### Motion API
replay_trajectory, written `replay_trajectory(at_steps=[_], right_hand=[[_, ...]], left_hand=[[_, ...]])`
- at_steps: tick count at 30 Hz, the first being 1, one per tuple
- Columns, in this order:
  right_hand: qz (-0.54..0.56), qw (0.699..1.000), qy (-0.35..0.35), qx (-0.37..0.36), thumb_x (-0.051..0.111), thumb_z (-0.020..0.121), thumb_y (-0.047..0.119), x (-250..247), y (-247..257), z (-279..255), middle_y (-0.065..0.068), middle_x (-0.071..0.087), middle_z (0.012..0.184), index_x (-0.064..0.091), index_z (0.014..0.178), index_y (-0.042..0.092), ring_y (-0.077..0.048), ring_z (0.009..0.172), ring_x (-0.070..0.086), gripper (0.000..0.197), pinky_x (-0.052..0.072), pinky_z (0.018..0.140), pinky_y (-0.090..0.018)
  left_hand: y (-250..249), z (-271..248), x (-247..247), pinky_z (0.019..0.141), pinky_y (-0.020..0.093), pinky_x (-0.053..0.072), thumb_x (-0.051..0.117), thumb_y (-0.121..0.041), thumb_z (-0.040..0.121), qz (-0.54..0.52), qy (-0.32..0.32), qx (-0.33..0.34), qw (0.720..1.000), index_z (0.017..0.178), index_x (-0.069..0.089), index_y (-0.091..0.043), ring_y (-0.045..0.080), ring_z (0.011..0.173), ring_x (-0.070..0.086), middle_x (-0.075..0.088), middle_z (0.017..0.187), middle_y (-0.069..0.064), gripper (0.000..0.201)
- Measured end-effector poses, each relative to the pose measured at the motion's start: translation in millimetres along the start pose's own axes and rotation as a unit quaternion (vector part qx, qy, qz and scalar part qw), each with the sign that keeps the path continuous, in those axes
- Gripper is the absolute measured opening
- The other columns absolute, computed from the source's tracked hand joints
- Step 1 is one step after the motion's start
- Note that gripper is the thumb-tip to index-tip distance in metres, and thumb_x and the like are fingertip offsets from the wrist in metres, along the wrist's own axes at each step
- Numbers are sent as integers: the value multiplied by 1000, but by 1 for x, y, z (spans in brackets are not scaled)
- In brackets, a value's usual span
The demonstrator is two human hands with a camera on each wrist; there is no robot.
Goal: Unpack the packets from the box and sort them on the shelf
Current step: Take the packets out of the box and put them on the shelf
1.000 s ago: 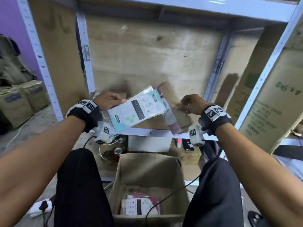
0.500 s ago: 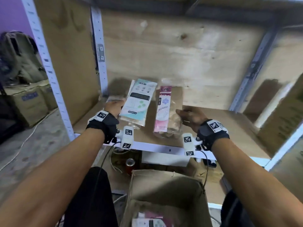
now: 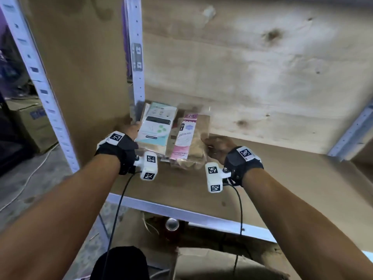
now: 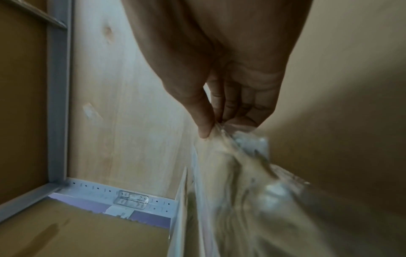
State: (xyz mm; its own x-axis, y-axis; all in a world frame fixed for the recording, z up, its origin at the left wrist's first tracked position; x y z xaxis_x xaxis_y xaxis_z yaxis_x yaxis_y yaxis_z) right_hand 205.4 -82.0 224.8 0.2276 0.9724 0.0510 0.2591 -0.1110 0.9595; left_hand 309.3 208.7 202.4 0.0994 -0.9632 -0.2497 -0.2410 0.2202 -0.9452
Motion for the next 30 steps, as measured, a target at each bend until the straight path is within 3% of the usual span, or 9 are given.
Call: replay_trajectory(at_steps=[4, 6, 8, 15, 18, 20, 22, 26, 30], right_hand=[[-32, 999, -22, 19, 67, 89, 0, 22, 2, 37, -32, 64, 117, 62, 117, -15, -34, 97, 62, 32, 49, 100, -46], [-51, 997, -28, 44, 66, 91, 2, 29, 1, 49, -22, 61, 89, 66, 93, -8, -27, 72, 59, 10, 56, 72, -35], [-89, 994, -31, 63, 67, 91, 4, 33, -3, 60, -13, 53, 71, 59, 73, 3, -19, 57, 48, 20, 47, 53, -27], [-200, 977, -72, -13, 76, 85, 9, 35, -3, 74, -14, 57, 71, 59, 92, 1, -20, 54, 51, 21, 49, 46, -25], [-216, 974, -57, -22, 78, 84, 21, 30, 1, 64, -16, 62, 79, 58, 77, 7, -24, 67, 57, 25, 55, 67, -34], [-195, 979, -52, -35, 79, 83, 23, 24, 6, 51, -17, 65, 89, 62, 95, 6, -25, 77, 59, 27, 54, 76, -37], [-184, 981, -42, -40, 77, 85, 21, 17, 11, 33, -17, 66, 92, 63, 110, 1, -26, 75, 60, 34, 55, 72, -36], [-195, 979, -1, -59, 65, 91, 3, 2, 22, -19, -18, 70, 85, 67, 106, -8, -25, 63, 67, 19, 58, 62, -31], [-199, 975, 34, -92, 64, 91, 2, -16, 25, -81, -16, 70, 81, 66, 94, -1, -22, 59, 71, 4, 60, 58, -29]], left_hand=[[4, 28, -5, 103, 35, 38, 50, -11, 101, 59, 0, -3, 998, 133, 45, 9, 39, 127, 50, 50, 139, 27, 39], [0, 28, -7, 101, 31, 38, 49, -28, 101, 83, -47, 14, 995, 132, 53, 3, 35, 123, 54, 55, 137, 20, 43], [1, 30, -4, 90, 31, 42, 54, -41, 96, 120, -85, 9, 989, 125, 61, -1, 31, 114, 60, 62, 129, 16, 50], [-1, 22, 8, 80, 32, 45, 60, -43, 93, 187, -109, 42, 975, 121, 64, 0, 35, 108, 64, 66, 122, 18, 52], [-6, 7, 7, 96, 36, 47, 50, -52, 96, 252, -91, 55, 962, 134, 55, -6, 38, 116, 59, 60, 131, 21, 59], [-10, -4, 4, 104, 42, 43, 43, -56, 97, 299, -68, 63, 950, 138, 52, -9, 39, 119, 57, 58, 134, 22, 63], [-13, -20, -1, 104, 42, 43, 41, -61, 95, 326, -62, 73, 940, 130, 58, -9, 38, 115, 59, 62, 127, 19, 65], [-29, -67, -7, 104, 38, 43, 48, -54, 94, 320, -67, 150, 933, 117, 69, -20, 34, 112, 61, 69, 118, 11, 46], [-38, -120, 0, 73, 26, 46, 65, -41, 89, 195, -13, 238, 951, 79, 72, -11, 24, 80, 61, 65, 77, 6, 32]])
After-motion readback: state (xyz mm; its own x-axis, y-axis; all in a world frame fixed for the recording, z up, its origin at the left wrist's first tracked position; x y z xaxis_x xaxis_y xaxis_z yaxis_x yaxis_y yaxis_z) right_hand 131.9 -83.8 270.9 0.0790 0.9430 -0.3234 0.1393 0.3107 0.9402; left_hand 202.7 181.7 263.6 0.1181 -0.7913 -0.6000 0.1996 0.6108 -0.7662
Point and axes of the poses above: each hand's wrist, its own z-axis towards the middle knuckle, its own x-axis out of the palm, y = z × x, the point moved 3 cm from there along z, towards the middle knuckle
